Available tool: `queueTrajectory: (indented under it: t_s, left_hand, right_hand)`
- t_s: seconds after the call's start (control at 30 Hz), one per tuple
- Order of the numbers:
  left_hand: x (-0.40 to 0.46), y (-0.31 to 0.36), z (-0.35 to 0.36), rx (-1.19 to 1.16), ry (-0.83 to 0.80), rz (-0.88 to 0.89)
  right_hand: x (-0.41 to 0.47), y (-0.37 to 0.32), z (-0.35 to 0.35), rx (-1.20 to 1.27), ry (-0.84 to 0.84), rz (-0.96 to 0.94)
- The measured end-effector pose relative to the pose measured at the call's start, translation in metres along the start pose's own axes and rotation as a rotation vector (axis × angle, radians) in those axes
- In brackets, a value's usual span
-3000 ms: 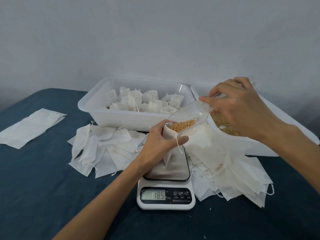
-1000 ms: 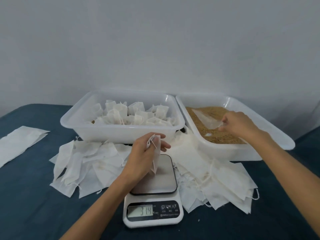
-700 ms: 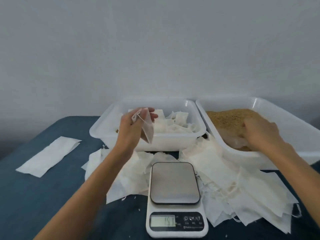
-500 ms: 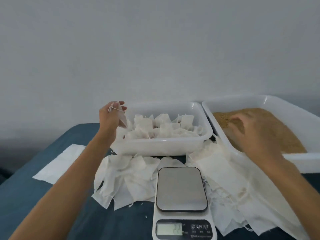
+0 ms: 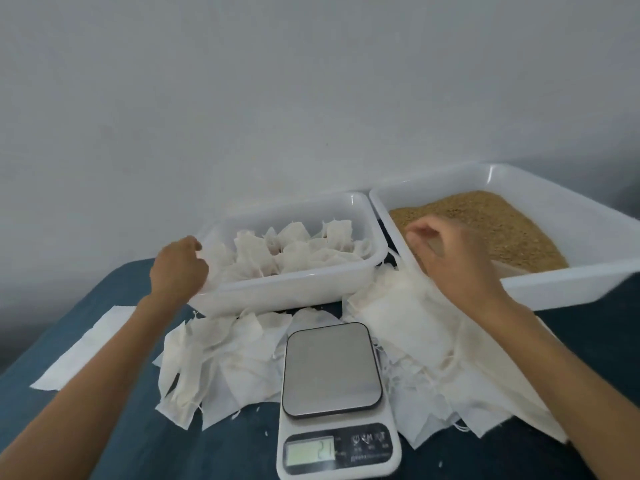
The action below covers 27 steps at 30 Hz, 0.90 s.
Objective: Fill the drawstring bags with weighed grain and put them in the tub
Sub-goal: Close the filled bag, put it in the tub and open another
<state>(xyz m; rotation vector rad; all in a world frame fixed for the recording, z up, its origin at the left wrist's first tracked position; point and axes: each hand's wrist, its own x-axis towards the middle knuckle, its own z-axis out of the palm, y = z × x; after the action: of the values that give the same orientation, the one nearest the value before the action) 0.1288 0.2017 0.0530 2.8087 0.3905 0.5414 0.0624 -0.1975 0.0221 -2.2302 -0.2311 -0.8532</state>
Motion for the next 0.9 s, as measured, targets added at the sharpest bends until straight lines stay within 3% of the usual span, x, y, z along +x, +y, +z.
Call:
queueTrajectory:
  t_s: [0.07,0.13,0.27,0.4,0.5,0.63,0.73,0.8,0.9]
  left_hand:
    - [-0.029,0.026,-0.007,-0.086,0.218,0.215]
    - [-0.071,0.064,-0.010,-0.303,0.273,0.455]
    - [-0.156,0.134,0.008,-0.370,-0.140,0.897]
    - [-0.192,0.170,0.047,-0.087,-0.299,1.119]
    - [-0.187,0.175,0.057,0.060,-0.266,1.215]
    - [-0.187,0.167,0.060,0.083,-0.136,1.343]
    - [-0.189,0.165,0.061,-0.064,-0.070,1.338]
    - [-0.187,0.165,0.057,-0.223,-0.015,1.245]
    - [-0.177,0.155,0.046,-0.736,-0.127,0.797]
  right_hand:
    - [0.002,0.001,-0.003,0.079,0.010,0.051]
    - [0.003,0.000,-0.005,0.121,0.018,0.081]
    - [0.002,-0.002,-0.007,0.138,0.023,0.097]
    - [0.001,-0.003,-0.009,0.147,0.024,0.096]
    - [0.001,-0.003,-0.008,0.150,0.028,0.097]
    - [0.001,-0.002,-0.007,0.140,0.033,0.087]
    - [0.001,-0.002,-0.006,0.163,0.026,0.097]
    - [0.001,-0.002,-0.007,0.178,0.026,0.099]
    - [-0.003,-0.008,-0.009,0.158,0.086,-0.018]
